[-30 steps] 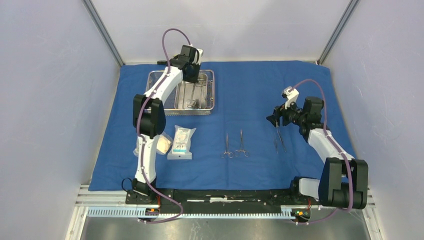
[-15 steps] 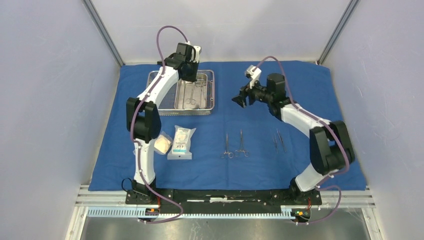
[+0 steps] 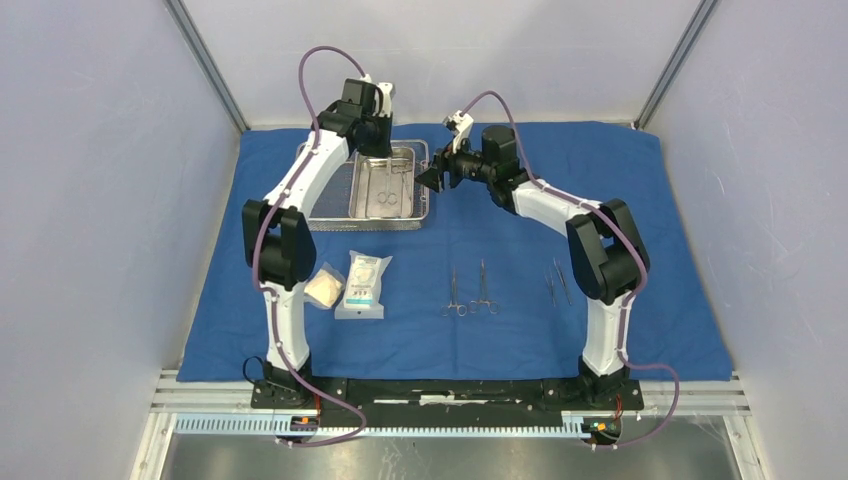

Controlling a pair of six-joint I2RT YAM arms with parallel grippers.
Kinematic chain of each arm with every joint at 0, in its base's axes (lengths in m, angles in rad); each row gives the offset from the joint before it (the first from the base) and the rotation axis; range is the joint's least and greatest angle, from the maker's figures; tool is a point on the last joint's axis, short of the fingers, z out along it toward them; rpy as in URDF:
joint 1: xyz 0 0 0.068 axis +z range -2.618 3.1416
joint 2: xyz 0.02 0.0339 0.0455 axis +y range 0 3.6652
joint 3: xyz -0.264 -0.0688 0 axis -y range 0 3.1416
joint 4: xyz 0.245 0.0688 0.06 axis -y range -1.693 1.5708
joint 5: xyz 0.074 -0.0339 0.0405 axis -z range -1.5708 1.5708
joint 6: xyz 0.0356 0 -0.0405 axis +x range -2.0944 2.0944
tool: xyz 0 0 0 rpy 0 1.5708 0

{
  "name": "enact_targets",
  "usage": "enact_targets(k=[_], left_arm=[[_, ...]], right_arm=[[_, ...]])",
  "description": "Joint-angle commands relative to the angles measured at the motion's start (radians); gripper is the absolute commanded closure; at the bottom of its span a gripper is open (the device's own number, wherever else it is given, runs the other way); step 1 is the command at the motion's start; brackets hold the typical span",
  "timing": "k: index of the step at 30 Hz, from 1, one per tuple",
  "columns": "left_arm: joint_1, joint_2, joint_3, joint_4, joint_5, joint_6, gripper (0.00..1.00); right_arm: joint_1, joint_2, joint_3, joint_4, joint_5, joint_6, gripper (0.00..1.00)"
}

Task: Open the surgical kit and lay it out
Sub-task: Pick up the medical item from the container, then place the medical item in the surgical kit.

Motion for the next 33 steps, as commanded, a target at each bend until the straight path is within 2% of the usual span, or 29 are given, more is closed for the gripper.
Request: enact_targets(k=[1, 22, 33], left_arm=[[0.003, -0.097, -0.006, 0.012, 0.076, -0.08, 0.97], [0.003, -0.142, -0.077, 0.052, 0.196, -0.185, 0.98], [0.004, -0.157, -0.089, 0.061, 0.217, -0.207, 0.98]], right_arm=[[0.014, 0.04, 0.077, 0.054, -0.005, 0.068, 0.3], [0.048, 0.13, 0.129, 0.081, -0.02, 0.102, 0.33], [0.064, 0.162, 0.137, 0.1, -0.036, 0.137, 0.41]])
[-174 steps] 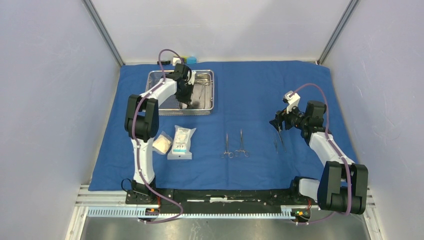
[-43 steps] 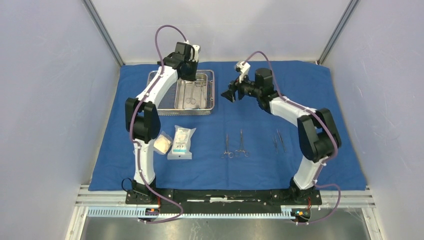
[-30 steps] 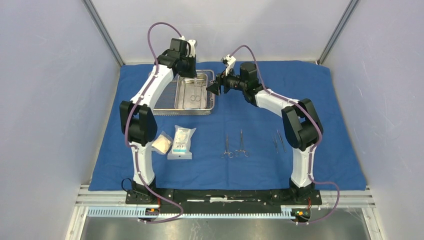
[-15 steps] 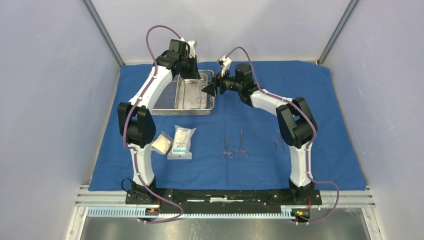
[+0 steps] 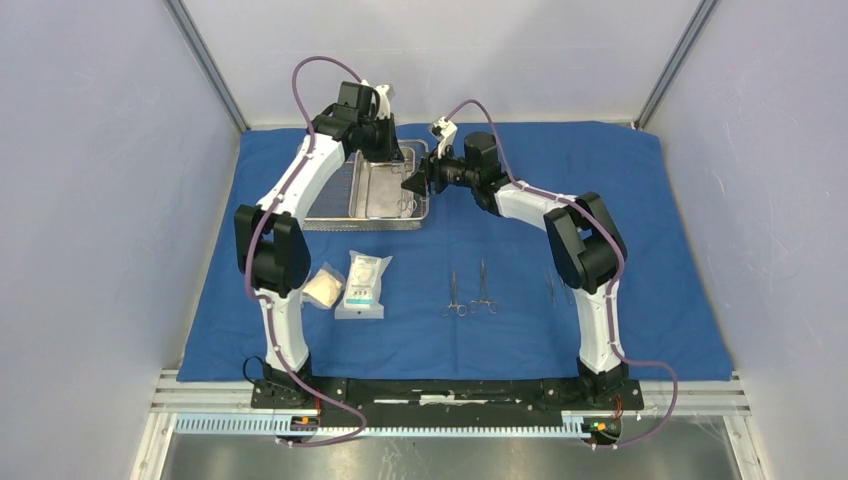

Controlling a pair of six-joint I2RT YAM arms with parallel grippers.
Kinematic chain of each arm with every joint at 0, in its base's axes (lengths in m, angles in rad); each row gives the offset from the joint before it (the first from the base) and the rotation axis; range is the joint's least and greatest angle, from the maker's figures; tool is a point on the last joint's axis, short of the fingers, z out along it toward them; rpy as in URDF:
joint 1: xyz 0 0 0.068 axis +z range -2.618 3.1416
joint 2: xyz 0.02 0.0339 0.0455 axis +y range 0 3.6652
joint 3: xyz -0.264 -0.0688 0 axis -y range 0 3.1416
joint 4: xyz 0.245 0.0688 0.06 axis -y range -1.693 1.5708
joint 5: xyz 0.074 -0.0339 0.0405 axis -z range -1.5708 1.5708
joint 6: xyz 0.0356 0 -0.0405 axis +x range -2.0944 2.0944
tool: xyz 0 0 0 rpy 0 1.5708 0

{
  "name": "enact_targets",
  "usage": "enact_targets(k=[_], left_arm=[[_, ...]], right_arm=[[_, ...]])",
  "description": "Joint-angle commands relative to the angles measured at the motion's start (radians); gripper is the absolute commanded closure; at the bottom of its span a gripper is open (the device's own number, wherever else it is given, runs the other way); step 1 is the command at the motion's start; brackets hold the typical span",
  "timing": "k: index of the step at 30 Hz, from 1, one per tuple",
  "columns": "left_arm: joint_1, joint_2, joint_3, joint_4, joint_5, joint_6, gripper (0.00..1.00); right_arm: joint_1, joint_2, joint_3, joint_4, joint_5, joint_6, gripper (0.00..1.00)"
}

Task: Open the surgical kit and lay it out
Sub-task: Place the medical item in the surgical kit.

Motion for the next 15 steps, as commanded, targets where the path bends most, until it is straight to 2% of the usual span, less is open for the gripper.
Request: enact_targets(k=[1, 7, 15], left_arm=[[0.002, -0.082, -0.006, 0.049, 0.037, -0.046, 0.98], [0.001, -0.083, -0.015, 0.06, 0.033, -0.046, 0.98], [0.001, -0.076, -0.015, 0.065, 0.023, -0.04, 0.98]], right_arm=[[0.015, 0.016, 0.046, 0.053, -0.028, 0.03, 0.43], [0.022, 0.029, 0.05, 0.073, -0.045, 0.059, 0.54], [0.022, 0.029, 0.039, 0.11, -0.056, 0.121, 0.78]])
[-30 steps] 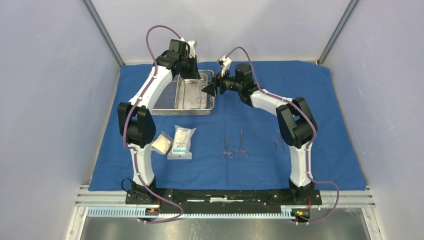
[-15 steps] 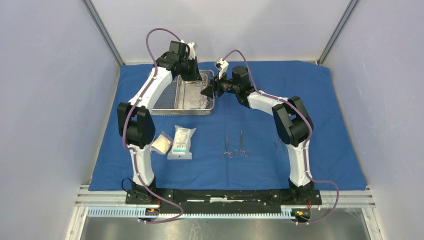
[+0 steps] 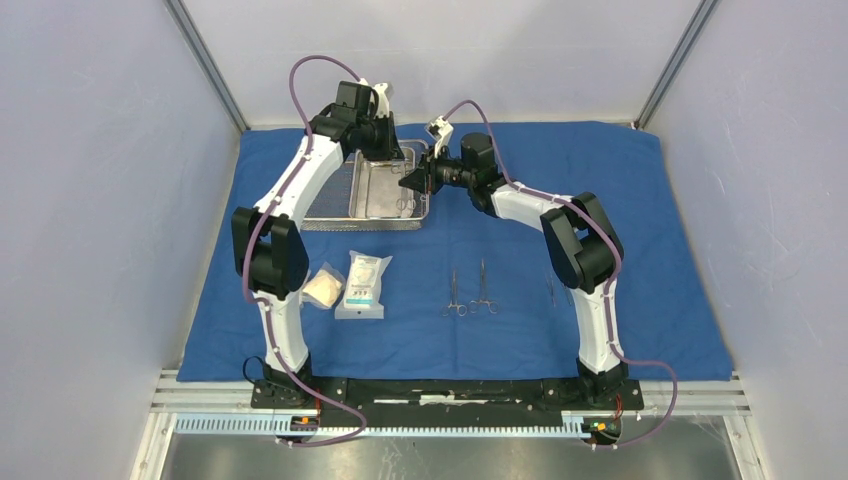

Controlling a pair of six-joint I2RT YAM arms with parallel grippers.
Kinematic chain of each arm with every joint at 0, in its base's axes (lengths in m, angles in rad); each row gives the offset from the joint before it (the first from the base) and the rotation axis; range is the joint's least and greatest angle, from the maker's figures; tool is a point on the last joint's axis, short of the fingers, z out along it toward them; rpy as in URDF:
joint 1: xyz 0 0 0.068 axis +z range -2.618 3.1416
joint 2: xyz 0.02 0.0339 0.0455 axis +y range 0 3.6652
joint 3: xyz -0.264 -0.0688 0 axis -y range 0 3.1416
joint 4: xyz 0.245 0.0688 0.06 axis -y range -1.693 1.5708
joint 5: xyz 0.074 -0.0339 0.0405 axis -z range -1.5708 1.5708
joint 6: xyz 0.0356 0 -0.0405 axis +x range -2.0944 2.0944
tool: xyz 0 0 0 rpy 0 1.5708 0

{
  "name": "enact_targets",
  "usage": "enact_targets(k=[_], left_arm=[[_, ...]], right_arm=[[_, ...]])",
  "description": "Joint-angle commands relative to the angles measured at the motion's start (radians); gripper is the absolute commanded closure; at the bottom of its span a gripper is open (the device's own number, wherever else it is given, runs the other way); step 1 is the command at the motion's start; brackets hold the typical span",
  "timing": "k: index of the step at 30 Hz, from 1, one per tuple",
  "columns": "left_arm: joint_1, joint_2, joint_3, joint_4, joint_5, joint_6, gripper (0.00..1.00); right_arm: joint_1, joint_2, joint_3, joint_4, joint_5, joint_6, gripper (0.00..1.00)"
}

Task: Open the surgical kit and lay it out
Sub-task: Place the medical item in the surgical kit.

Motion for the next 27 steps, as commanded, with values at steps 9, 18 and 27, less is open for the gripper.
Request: enact_targets(k=[9, 18, 27], left_arm=[[0.001, -0.049, -0.009, 0.048, 0.011, -0.023, 0.98], [0.011, -0.094, 0.011, 0.045, 0.012, 0.049, 0.52], [0.073, -0.221, -0.069, 0.101, 0.192, 0.109, 0.17]], right_arm=[[0.003, 0.006, 0.031, 0.044, 0.009, 0.06, 1.0], [-0.002, -0.048, -0.01, 0.042, 0.011, 0.075, 1.0], [-0.045, -0.185, -0.126, 0.116, -0.04, 0.151, 1.0]])
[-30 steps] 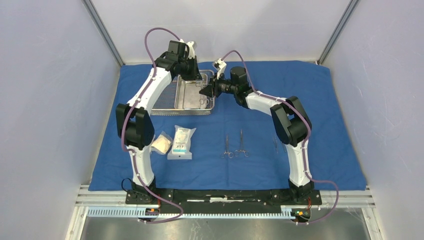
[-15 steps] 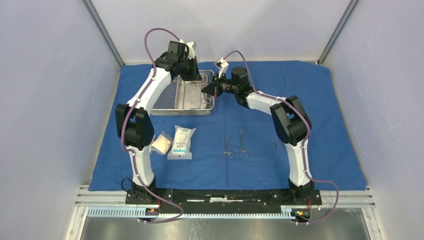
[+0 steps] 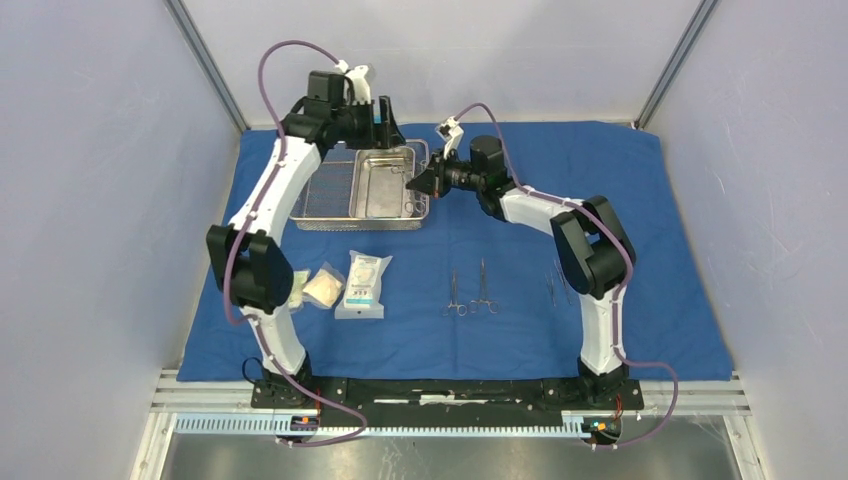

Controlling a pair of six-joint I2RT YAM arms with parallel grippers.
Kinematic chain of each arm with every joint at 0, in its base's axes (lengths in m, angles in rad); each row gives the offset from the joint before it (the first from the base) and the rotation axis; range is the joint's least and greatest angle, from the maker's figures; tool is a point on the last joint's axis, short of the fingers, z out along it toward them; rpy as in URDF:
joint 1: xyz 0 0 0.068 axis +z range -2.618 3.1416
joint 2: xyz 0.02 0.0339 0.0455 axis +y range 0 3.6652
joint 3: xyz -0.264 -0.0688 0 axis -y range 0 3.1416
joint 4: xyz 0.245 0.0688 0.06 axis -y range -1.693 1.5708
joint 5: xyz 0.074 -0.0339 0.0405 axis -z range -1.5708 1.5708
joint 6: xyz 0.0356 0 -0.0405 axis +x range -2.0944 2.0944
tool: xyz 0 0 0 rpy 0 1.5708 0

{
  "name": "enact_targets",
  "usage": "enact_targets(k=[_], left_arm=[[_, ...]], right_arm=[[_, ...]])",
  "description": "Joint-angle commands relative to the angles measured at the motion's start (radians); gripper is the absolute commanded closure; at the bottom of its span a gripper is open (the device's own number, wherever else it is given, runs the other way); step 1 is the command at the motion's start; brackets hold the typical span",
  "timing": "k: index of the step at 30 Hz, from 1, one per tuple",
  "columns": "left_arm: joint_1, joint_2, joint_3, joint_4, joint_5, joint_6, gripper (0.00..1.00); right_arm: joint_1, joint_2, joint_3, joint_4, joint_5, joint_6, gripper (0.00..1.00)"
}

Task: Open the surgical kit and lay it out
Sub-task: Place the medical item in the surgical kit.

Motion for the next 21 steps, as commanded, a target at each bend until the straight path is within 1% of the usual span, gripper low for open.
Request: enact_targets(k=[1, 3, 8, 11, 13, 16, 18, 21], left_arm=[[0.028, -0.128, -0.071, 0.084, 0.154, 0.064, 0.17], [0.028, -0.155, -0.135, 0.121, 0.226, 0.066, 0.16], [0.025, -0.202, -0.282, 0.274, 0.471, 0.045, 0.18], [0.024, -0.242, -0.383, 0.41, 0.569, 0.013, 0.21], [0.022, -0.277, -0.444, 0.481, 0.539, -0.028, 0.21], [0.005, -0.31, -0.473, 0.459, 0.404, -0.056, 0.22], [-0.006, -0.321, -0.49, 0.444, 0.305, -0.122, 0.22], [-0.036, -0.331, -0.512, 0.438, 0.217, -0.205, 0.22]], right_arm=[[-0.034, -0.153, -0.079, 0.121, -0.049, 0.069, 1.0], [-0.046, -0.201, -0.14, 0.17, -0.067, 0.102, 1.0], [-0.053, -0.317, -0.291, 0.255, -0.118, 0.144, 1.0], [-0.056, -0.372, -0.369, 0.293, -0.159, 0.171, 1.0], [-0.059, -0.426, -0.421, 0.276, -0.12, 0.152, 1.0], [-0.06, -0.464, -0.435, 0.147, -0.059, 0.076, 1.0], [-0.059, -0.473, -0.435, 0.078, 0.005, 0.036, 1.0], [-0.06, -0.469, -0.419, -0.022, 0.086, 0.001, 1.0]])
